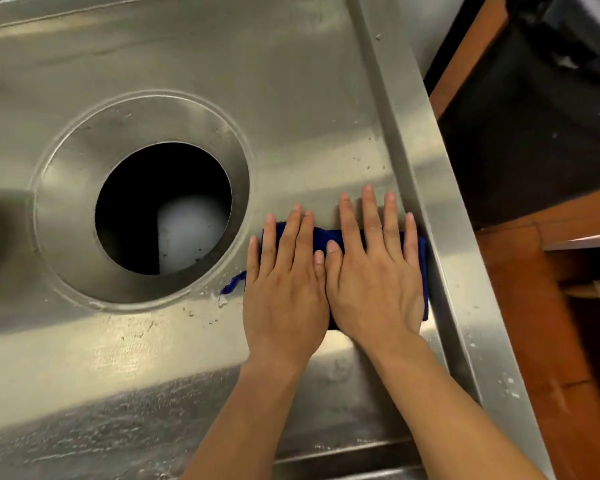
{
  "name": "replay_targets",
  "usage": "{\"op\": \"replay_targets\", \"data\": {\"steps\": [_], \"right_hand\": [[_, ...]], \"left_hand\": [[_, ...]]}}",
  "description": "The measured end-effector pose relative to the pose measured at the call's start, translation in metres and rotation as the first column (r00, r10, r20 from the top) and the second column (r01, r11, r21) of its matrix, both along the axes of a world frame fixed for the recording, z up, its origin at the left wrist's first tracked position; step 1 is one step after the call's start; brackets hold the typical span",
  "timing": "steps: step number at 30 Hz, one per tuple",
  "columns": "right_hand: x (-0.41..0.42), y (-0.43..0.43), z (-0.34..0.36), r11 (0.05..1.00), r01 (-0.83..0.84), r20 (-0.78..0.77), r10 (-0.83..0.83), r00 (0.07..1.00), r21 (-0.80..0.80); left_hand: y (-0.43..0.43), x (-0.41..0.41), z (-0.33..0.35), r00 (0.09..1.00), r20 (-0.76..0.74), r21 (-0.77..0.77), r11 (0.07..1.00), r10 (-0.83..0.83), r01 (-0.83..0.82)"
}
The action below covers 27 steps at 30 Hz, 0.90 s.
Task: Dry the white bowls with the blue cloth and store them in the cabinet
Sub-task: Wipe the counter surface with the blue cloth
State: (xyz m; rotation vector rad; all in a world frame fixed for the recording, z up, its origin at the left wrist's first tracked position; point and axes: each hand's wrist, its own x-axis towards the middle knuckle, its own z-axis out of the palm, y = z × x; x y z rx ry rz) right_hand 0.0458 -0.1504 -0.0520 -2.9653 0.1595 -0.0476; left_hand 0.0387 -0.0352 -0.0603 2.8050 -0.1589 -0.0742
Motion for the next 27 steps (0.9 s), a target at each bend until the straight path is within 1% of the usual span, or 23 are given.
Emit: {"op": "replay_targets", "data": {"steps": [5, 9, 14, 19, 27], "right_hand": [[0.06, -0.005, -0.004, 0.999, -0.03, 0.029, 0.031, 0.999, -0.028], [0.109, -0.005, -0.004, 0.999, -0.035, 0.043, 0.036, 0.998, -0.027], [0.179, -0.002, -0.003, 0.999, -0.027, 0.02, 0.028, 0.999, -0.026], [0.236, 0.0, -0.002, 0.999, -0.031, -0.013, 0.03, 0.999, -0.022], [0.322, 0.0, -0.001, 0.995, -0.088, -0.027, 0.087, 0.996, -0.036]], "left_hand": [[-0.005, 0.058, -0.002, 0.998, 0.067, 0.025, 1.0, -0.001, -0.001], [-0.006, 0.107, -0.003, 0.998, 0.068, 0.065, 0.998, -0.009, 0.004], [-0.003, 0.179, -0.002, 0.998, 0.05, 0.096, 0.995, -0.041, 0.036], [-0.001, 0.238, -0.002, 0.998, 0.041, 0.071, 0.997, -0.04, 0.037], [0.0, 0.317, -0.004, 0.996, 0.083, 0.003, 0.999, 0.032, -0.032]]}}
